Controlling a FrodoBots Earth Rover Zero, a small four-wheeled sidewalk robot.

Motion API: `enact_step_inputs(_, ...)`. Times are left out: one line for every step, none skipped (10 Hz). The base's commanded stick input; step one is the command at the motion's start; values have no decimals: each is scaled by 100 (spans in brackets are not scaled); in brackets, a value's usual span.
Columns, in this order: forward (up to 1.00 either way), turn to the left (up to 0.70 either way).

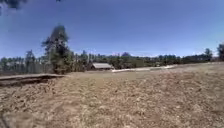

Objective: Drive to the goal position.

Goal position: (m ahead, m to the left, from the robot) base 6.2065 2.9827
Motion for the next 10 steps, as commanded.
enact_step_inputs(70, 0)
enact_step_inputs(70, 0)
enact_step_inputs(70, 0)
enact_step_inputs(70, 0)
enact_step_inputs(70, 0)
enact_step_inputs(70, 0)
enact_step_inputs(70, 0)
enact_step_inputs(70, 0)
enact_step_inputs(70, 0)
enact_step_inputs(70, 0)
